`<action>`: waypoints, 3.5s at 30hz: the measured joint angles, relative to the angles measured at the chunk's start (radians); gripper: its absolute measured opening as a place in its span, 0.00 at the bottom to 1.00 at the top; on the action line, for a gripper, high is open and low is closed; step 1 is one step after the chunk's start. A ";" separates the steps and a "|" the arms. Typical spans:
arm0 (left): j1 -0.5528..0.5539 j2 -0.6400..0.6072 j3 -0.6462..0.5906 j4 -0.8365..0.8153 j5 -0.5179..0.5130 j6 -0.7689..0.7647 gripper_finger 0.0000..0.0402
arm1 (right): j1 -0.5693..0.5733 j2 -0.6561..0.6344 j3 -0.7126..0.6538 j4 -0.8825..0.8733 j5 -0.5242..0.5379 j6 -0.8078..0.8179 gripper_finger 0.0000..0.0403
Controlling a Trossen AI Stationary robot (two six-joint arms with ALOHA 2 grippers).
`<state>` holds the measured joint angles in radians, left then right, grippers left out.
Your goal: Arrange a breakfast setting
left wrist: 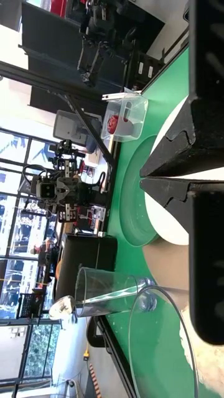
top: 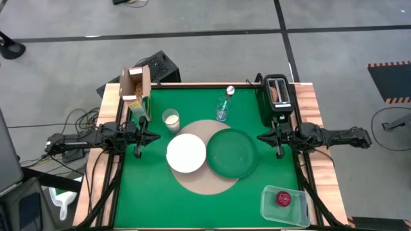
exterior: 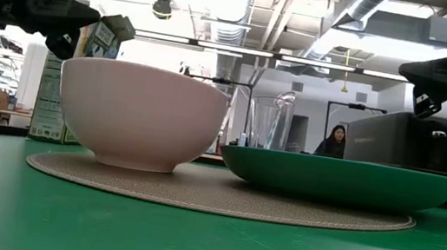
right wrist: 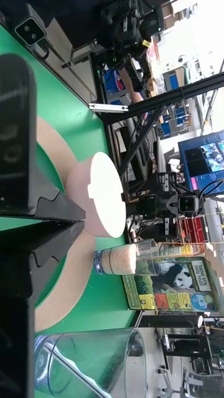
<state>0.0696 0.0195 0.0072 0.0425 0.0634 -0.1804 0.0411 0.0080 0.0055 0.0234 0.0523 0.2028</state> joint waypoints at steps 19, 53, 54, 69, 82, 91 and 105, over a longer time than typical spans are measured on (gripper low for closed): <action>0.000 0.000 0.000 0.000 0.000 0.000 0.00 | 0.000 0.000 0.000 0.000 0.000 0.000 0.10; 0.000 0.000 0.000 0.000 0.000 0.000 0.00 | 0.000 0.000 0.000 0.000 0.000 0.000 0.10; 0.000 0.000 0.000 0.000 0.000 0.000 0.00 | 0.000 0.000 0.000 0.000 0.000 0.000 0.10; 0.000 0.000 0.010 0.060 -0.145 -0.110 0.00 | 0.000 0.000 0.000 0.000 0.000 -0.010 0.10; 0.000 0.000 0.016 0.107 -0.282 -0.156 0.00 | -0.001 -0.001 0.000 0.013 0.002 -0.254 0.10; 0.000 0.000 0.017 0.213 -0.260 -0.035 0.18 | 0.002 -0.001 0.000 0.099 0.003 -0.190 0.10; 0.000 0.132 0.205 0.095 -0.285 0.011 0.70 | 0.002 -0.001 0.000 0.196 0.026 -0.045 0.10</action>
<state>0.0700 0.1512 0.2123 0.1374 -0.2214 -0.1693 0.0429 0.0071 0.0059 0.2193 0.0779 0.1574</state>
